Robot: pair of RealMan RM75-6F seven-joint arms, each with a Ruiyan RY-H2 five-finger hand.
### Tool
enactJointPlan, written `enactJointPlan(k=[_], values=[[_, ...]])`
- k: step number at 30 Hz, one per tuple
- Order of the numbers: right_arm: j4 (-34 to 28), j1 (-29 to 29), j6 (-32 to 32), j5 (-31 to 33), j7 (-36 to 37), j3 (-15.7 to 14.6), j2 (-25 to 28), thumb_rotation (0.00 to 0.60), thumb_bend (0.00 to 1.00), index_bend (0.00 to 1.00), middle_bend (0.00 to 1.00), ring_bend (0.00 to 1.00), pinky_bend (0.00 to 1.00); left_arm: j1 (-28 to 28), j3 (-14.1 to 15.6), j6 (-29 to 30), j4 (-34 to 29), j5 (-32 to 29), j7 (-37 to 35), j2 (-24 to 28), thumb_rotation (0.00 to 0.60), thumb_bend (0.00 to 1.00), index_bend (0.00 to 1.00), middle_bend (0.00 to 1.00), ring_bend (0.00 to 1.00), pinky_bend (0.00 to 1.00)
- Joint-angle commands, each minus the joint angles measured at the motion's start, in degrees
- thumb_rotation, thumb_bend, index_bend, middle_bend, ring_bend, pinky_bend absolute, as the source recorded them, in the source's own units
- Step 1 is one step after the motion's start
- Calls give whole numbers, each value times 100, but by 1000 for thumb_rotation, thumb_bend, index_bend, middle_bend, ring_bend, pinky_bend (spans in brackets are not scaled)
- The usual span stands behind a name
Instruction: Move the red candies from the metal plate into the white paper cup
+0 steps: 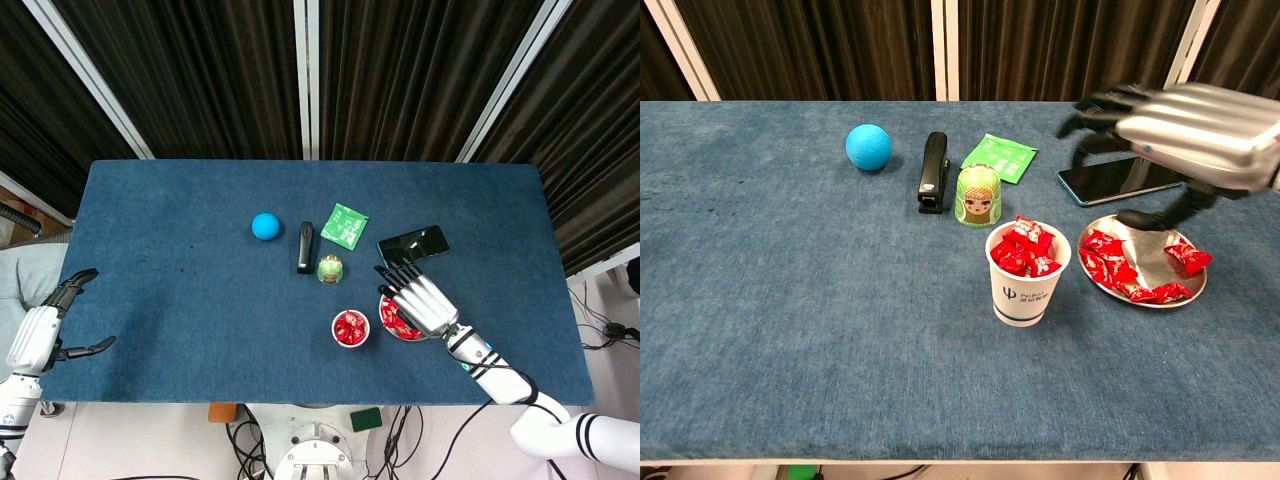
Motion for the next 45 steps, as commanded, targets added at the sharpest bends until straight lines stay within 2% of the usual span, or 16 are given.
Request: enactJointPlan(k=[1,13,45], values=[[111,-71,-70,92,56,-72,16,600,327,380,95,0,0,-6,0,-3,-5,6,10,-7,600,98,138,111,120,251],[422,-77,-508,442,-72,-152,-166,600,327,387,94,0,0,-15,6,-22,-55,4,77,-4,600,96,138,111,120,251],[702,51,-808,701,-383,-97,-545,600,331,409,93,0,0,24,-12,38,48,-27,-70,17,600,97,138,111,120,251]])
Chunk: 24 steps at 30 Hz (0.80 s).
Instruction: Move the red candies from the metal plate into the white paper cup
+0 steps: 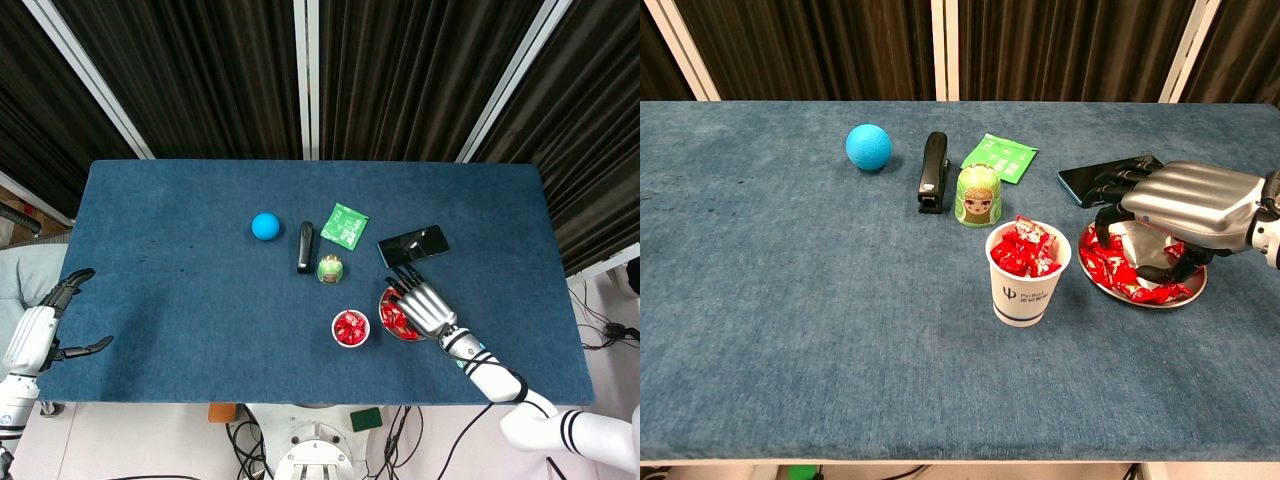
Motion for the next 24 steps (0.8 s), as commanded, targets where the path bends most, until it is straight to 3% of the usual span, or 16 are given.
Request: enactJointPlan(k=[1,24], values=[[4,1,1,3,-2,-1,-3,600,333,411,93,0,0,1,-2,4,-8,1,3,7,600,98,138,111,120,251],[91,6,-16,29,-44,-39,-63,600,350,436,90,0,0,-6,-3,-35,49,-17,-27,-35,600,97,138,111,120,251]])
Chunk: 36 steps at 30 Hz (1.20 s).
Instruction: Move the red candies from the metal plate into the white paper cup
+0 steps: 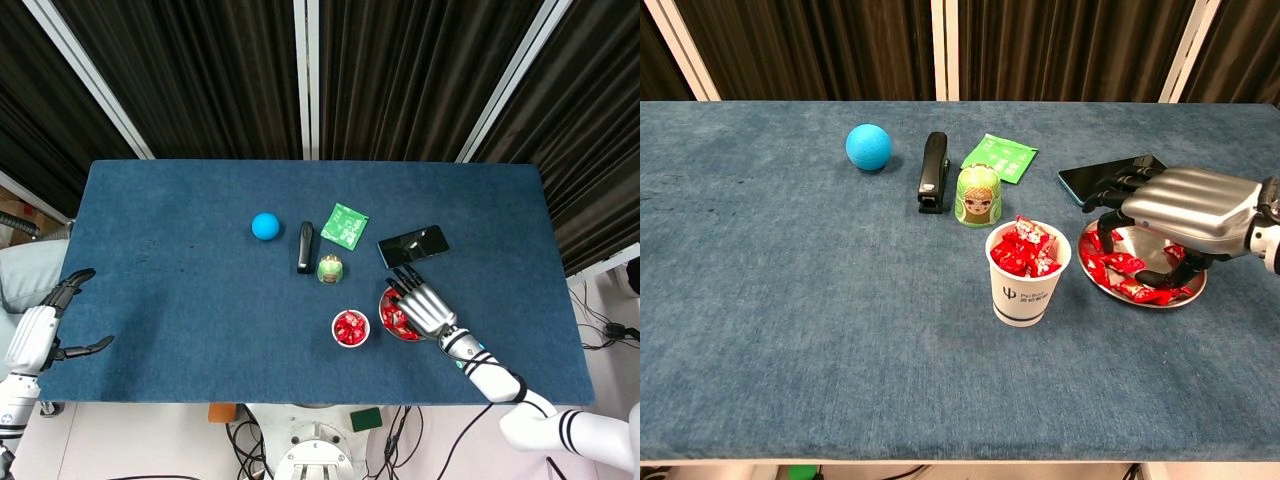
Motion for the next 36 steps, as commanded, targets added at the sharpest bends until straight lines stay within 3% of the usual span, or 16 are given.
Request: enactJointPlan(k=[1,22,36], values=[[11,-1,12,-9,11,1,-8,600,351,439,90,0,0,1,-1,1,10,0,-12,-1,600,96,138,111,120,251],[24,-58,305,-231,192,-2,35,600,399,569,102,0,0,-1,7,4,31,18,-31,-16,600,98,138,111,120,251],[-1178,-59,1314,-1118,372,274,772,600,395,570,110,0,0,3,-8,34,-39,19,27,17,600,97,139,111,120,251]])
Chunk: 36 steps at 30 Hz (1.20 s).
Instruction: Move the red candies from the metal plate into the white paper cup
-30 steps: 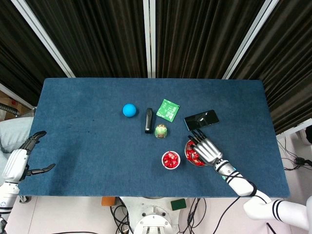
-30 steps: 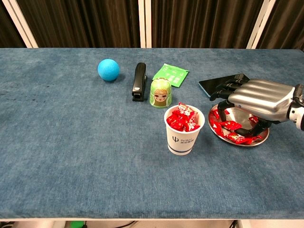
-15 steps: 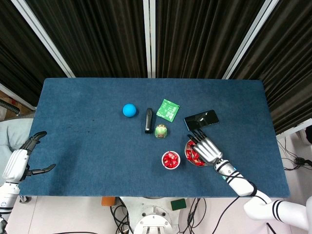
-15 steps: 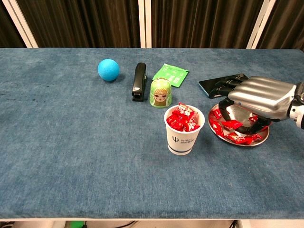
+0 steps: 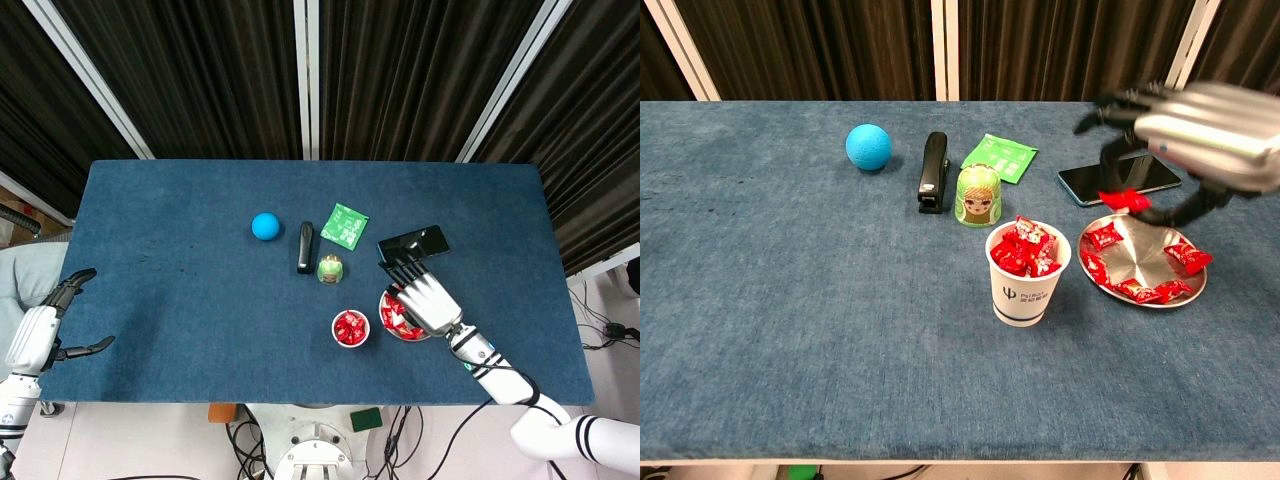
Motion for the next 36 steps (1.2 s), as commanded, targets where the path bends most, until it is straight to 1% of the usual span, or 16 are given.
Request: enactJointPlan(k=[1,6,14,26,36], values=[[-331,66,129,-281,-28,57,167,600,393,570,111,0,0,3,-2,8,-15,0,12,9,600,97,138,111,120,251],[-526,163,-34,-483,-163,-31,120,600,387,569,112,0,0,2,-2,14,-35,9,24,17,600,97,138,111,120,251],[-500,240,-298,-504,-312,-111,-63,600,384,570,111,0,0,21,0,42,-15,8,-14,30,600,98,138,111,121,251],[-479,354,-604,-300,-507,-41,-220,600,379,570,103,0,0,31,3,51,48,7,-78,5,600,97,138,111,120,251],[-523,370,-545,-336,-549,-9,-246,600,379,569,101,0,0,36,9,52,106,11,-133,-23,600,98,138,111,120,251]])
